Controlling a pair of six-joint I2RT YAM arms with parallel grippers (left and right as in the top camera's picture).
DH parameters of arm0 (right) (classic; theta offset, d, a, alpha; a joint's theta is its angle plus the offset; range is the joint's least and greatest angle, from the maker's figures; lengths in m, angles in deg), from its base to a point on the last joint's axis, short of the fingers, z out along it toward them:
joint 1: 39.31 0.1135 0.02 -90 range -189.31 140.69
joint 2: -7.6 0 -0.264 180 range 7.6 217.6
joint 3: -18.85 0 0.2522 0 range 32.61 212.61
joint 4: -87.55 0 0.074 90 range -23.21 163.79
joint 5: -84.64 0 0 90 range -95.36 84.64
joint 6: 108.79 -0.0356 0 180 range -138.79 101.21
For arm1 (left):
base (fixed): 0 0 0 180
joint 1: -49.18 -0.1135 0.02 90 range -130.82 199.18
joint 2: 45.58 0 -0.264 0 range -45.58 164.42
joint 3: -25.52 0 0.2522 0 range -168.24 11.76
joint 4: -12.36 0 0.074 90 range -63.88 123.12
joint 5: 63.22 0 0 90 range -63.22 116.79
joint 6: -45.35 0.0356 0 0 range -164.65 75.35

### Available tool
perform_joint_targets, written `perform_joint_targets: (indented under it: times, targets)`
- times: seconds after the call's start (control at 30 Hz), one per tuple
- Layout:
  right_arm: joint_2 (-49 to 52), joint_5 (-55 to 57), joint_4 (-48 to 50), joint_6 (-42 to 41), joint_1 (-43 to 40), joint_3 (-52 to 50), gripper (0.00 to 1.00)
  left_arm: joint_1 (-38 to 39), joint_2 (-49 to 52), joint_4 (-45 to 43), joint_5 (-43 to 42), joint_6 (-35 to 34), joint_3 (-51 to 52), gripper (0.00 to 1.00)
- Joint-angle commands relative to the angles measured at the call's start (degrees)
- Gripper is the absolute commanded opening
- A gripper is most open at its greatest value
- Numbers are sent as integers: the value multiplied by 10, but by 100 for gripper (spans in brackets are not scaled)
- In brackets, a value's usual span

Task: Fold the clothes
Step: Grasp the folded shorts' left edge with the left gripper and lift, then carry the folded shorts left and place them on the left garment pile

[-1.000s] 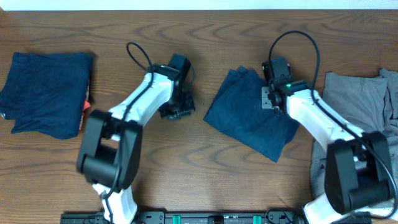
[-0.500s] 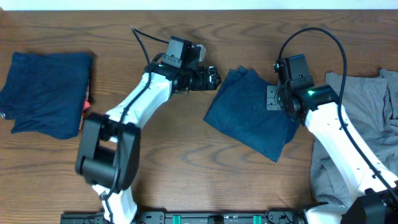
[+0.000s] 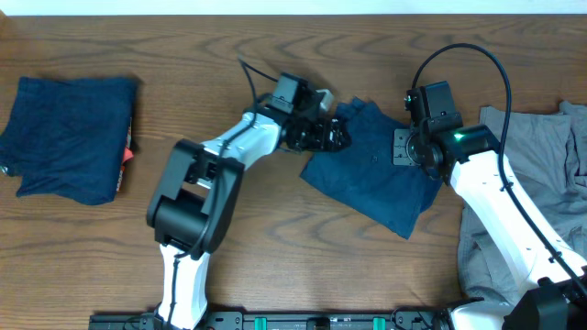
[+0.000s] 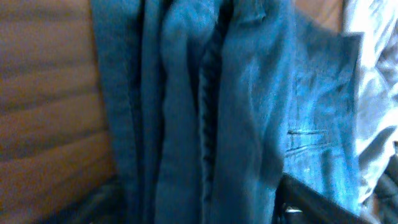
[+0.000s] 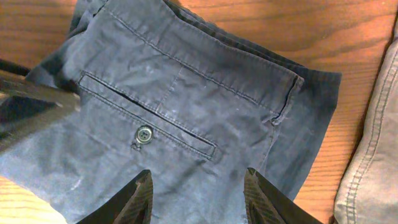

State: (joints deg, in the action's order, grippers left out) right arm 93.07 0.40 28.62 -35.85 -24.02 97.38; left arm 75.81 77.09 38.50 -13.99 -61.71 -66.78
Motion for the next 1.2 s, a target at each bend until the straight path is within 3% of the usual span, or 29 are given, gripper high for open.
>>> perform_joint_targets:
  times: [0.0,0.13,0.17,0.37,0.6,0.87,1.17]
  targets:
    - [-7,-2,0,-11,4,7,46,21,30,9,0,3,5,52]
    - [-7,-2,-1,-11,4,7,46,21,30,-6,0,3,5,10]
    - [-7,-2,-3,-11,4,7,46,20,30,-7,0,3,5,6]
    - [-7,0,-8,-11,4,7,45,-15,7,-1,18,3,5,6]
    - [-7,0,-8,-11,0,7,45,-114,-99,83,219,3,5,6]
    - [-7,0,-9,-12,-1,7,45,-290,-250,91,344,3,5,6]
    - [-7,0,-9,-11,-1,7,45,-531,-283,91,348,2,5,6]
